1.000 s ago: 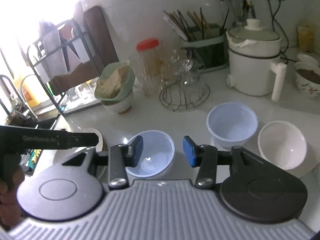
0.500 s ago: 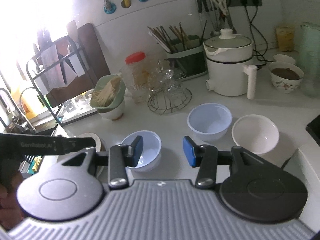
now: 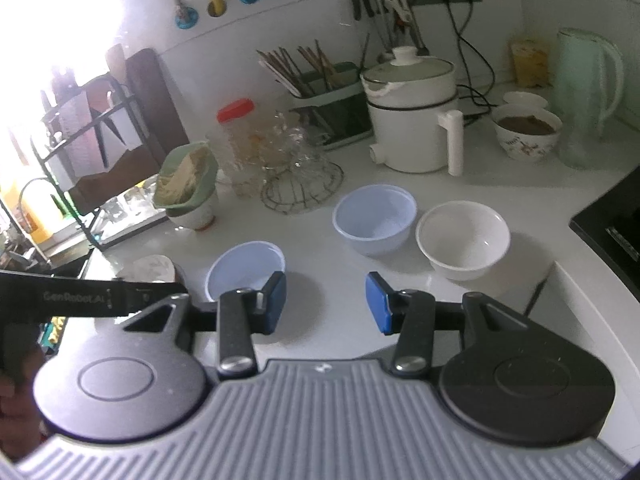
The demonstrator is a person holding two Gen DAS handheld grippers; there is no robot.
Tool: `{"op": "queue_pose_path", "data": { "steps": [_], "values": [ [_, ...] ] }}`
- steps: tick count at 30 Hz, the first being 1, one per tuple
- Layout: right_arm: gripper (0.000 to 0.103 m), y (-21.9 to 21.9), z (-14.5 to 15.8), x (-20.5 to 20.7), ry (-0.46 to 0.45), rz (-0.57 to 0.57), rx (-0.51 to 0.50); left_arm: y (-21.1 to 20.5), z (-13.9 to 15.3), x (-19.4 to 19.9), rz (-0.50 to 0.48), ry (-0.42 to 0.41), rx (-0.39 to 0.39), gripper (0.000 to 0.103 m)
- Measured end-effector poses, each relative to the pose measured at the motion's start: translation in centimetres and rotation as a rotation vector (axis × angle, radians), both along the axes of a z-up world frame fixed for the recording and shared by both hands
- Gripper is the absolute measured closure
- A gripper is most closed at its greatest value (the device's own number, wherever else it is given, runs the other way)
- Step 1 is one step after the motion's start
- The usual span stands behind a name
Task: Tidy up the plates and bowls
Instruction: 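Lift the blue bowl with both grippers toward the other blue bowl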
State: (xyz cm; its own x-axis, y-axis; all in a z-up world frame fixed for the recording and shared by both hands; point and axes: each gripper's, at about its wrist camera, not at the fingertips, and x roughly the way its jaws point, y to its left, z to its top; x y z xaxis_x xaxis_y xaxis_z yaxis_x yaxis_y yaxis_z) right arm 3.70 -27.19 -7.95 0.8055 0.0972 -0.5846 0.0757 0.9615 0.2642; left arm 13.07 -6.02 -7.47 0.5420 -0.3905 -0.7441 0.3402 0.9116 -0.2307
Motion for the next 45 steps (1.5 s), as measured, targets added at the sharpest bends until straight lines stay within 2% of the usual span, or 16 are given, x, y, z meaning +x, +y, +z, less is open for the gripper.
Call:
{"op": "queue_pose_path", "data": {
  "steps": [11, 18, 27, 31, 45],
  "values": [
    [0.055, -0.9, -1.2, 3.0, 0.029, -0.041, 0.039, -1.6, -0.4, 4.0, -0.035, 0.0, 0.024, 0.049],
    [0.055, -1.7, -2.1, 6.6, 0.048, -0.071, 0.064, -2.2, -0.4, 8.2, -0.037, -0.007, 0.037, 0.045],
    [0.055, -3.0, -4.3, 11.1, 0.106, -0.113, 0.137, -3.5, -1.9, 14.0, -0.054, 0.02, 0.062, 0.042],
    [0.048, -3.6, -5.3, 12.9, 0.14, -0.134, 0.16, -4.6, -2.8, 16.8, -0.074, 0.048, 0.065, 0.041],
    [0.048, -6.4, -9.7, 16.7, 0.294, -0.24, 0.352, -11.4, -7.5, 24.9, -0.218, 0.175, 0.106, 0.041]
  ]
}}
